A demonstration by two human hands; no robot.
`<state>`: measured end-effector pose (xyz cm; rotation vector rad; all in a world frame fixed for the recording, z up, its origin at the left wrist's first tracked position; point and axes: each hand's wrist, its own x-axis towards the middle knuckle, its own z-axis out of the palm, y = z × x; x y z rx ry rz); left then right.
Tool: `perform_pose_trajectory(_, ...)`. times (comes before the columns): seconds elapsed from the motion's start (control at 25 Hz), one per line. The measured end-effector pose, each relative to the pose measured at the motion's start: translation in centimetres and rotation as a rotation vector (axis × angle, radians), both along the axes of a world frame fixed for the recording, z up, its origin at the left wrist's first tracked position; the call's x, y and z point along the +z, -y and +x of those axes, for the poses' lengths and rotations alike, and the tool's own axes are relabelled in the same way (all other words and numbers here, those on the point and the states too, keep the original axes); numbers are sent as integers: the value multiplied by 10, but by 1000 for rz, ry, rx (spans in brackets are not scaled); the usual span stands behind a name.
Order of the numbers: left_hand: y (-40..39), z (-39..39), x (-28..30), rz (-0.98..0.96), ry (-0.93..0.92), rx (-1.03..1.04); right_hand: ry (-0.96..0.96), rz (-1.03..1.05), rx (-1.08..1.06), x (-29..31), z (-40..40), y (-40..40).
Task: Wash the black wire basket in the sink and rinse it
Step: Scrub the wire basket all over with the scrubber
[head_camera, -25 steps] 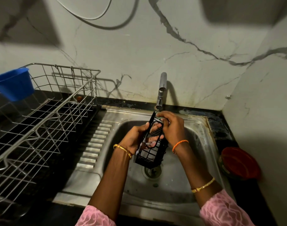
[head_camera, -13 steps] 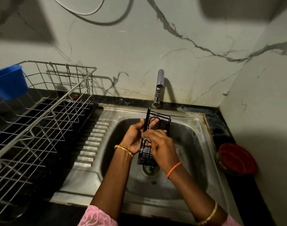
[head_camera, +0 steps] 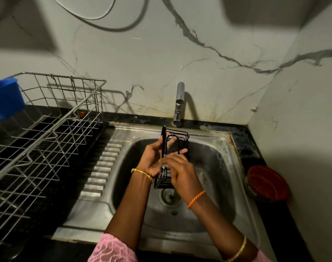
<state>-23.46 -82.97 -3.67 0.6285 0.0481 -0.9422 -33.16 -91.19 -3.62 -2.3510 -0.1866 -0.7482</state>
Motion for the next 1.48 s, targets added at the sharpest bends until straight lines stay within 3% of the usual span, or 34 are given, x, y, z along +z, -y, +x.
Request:
perform_pose_trajectory(0.32,-1,1,3,-76,44,77,100,57,-46,-14,-13,16)
perform_pose_trajectory(0.68,-5,-5,19,76,155,57,193,188,-43,4,-7,22)
perform_pose_trajectory(0.88,-6,-12,18,99,205,-53,101,289,-108,12,10,35)
perform_pose_trajectory(1.16,-3,-13,10,156,195,-33,117,188,-171,-10,-24,9)
perform_pose_trajectory(1.48,-7,-16,13,209,232,-44,9,304,-248,15,25,38)
